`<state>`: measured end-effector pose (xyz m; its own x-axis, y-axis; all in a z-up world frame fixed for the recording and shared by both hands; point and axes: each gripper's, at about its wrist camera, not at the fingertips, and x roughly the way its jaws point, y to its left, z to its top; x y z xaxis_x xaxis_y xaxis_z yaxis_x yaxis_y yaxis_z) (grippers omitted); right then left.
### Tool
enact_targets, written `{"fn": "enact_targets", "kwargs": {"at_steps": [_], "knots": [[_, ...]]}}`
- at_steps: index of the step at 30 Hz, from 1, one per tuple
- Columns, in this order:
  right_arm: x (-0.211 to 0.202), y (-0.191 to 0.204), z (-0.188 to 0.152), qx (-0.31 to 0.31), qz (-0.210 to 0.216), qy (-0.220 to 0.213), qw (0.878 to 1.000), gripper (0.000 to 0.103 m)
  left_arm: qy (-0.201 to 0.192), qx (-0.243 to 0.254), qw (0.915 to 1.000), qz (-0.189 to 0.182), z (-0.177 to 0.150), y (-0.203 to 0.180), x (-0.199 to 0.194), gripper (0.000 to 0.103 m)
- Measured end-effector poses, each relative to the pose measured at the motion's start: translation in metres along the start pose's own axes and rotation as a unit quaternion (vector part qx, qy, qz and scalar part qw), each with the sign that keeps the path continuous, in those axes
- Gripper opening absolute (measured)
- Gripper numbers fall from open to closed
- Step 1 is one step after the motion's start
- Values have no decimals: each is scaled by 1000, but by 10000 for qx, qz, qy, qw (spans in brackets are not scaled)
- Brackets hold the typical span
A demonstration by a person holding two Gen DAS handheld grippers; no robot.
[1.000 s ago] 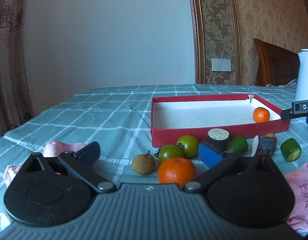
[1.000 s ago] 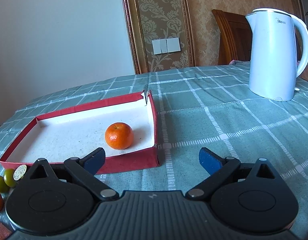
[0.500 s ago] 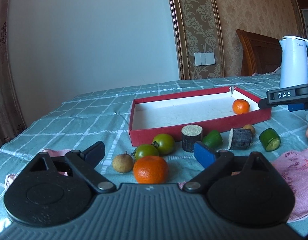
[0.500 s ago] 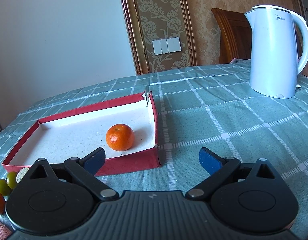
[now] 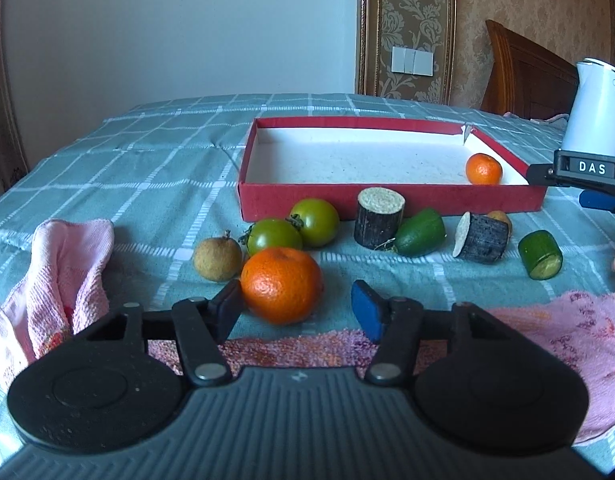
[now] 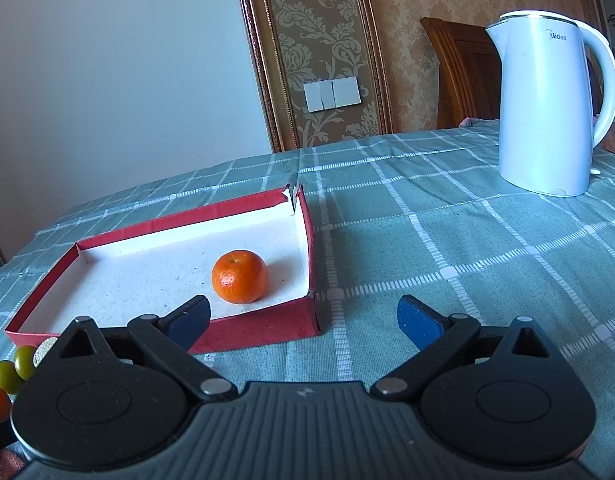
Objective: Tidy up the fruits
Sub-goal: 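Grasp the second mandarin orange with the left tool, then lower the mandarin into the tray with the left tool and open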
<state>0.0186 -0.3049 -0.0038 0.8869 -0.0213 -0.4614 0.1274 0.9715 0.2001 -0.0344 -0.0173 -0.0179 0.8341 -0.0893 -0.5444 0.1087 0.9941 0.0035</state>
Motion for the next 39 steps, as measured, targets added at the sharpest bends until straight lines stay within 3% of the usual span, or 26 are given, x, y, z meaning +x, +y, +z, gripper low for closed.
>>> {"fn": "enact_targets", "kwargs": {"at_steps": [4, 13, 21, 24, 35, 36, 39], "knots": [[0, 0, 0, 3, 3, -1, 10000, 101, -14, 53, 9999, 125, 2, 0, 0, 40], [0, 0, 0, 11, 9, -8, 10000, 101, 49, -75, 10000, 19, 9, 3, -6, 39], [0, -1, 0, 15, 7, -11, 10000, 101, -445, 184, 9988, 28, 43, -8, -17, 39], [0, 0, 0, 24, 12, -19, 10000, 101, -493, 245, 9984, 91, 60, -10, -3, 39], [1, -2, 0, 102, 72, -9, 9999, 101, -115, 156, 9994, 293, 94, 2, 70, 40], [1, -3, 0, 117, 79, -9, 9999, 101, -118, 160, 9993, 329, 93, 3, 71, 42], [1, -2, 0, 153, 91, -6, 9998, 101, -408, 192, 9980, 449, 83, 7, 58, 88]]}}
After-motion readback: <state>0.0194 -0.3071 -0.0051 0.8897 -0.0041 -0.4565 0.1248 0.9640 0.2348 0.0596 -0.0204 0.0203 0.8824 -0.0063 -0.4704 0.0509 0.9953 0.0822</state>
